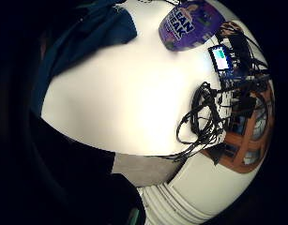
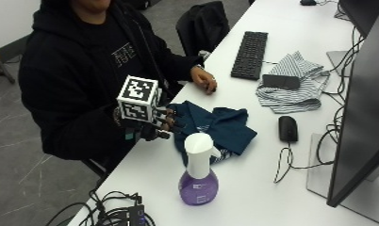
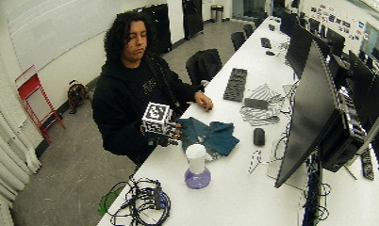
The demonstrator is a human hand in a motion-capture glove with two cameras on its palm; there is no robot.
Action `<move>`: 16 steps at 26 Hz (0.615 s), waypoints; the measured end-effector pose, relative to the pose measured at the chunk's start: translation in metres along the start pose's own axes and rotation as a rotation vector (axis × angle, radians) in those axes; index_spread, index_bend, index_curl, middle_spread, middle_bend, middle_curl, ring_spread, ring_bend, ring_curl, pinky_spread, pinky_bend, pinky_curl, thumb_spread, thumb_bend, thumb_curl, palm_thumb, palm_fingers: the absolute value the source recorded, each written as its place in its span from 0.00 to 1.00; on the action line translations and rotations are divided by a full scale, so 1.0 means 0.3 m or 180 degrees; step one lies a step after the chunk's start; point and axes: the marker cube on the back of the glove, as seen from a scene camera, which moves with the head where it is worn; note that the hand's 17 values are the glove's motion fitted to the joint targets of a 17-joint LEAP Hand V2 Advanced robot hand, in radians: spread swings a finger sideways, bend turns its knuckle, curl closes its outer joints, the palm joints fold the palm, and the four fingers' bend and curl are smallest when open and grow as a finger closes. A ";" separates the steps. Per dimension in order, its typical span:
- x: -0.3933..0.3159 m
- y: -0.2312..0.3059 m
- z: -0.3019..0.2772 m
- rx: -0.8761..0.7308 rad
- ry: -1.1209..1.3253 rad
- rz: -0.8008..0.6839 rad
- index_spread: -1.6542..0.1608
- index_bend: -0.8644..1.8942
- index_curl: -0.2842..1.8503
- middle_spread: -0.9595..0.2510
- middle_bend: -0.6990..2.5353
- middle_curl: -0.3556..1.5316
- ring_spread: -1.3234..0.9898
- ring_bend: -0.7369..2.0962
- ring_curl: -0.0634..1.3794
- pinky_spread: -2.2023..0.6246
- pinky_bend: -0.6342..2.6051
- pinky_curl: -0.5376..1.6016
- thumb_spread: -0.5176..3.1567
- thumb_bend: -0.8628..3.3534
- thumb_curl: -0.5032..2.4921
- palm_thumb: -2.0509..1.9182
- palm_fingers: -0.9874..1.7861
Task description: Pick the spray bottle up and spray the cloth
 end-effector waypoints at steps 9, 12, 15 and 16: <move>0.026 0.051 0.006 -0.0077 -0.0006 -0.0028 0.71 0.39 0.22 0.73 0.28 0.26 0.53 0.37 0.15 0.82 0.29 0.33 0.37 0.26 0.21 0.63 0.50; 0.049 0.053 -0.002 -0.0065 -0.0013 0.0027 0.69 0.39 0.23 0.74 0.27 0.27 0.53 0.37 0.16 0.83 0.28 0.33 0.40 0.26 0.22 0.63 0.49; 0.097 0.047 -0.021 -0.0038 -0.0048 0.0152 0.69 0.38 0.23 0.74 0.27 0.28 0.53 0.38 0.17 0.83 0.28 0.34 0.41 0.26 0.22 0.64 0.50; 0.118 0.044 -0.028 -0.0035 -0.0066 0.0197 0.68 0.38 0.24 0.74 0.27 0.28 0.53 0.38 0.17 0.83 0.28 0.34 0.42 0.25 0.23 0.64 0.50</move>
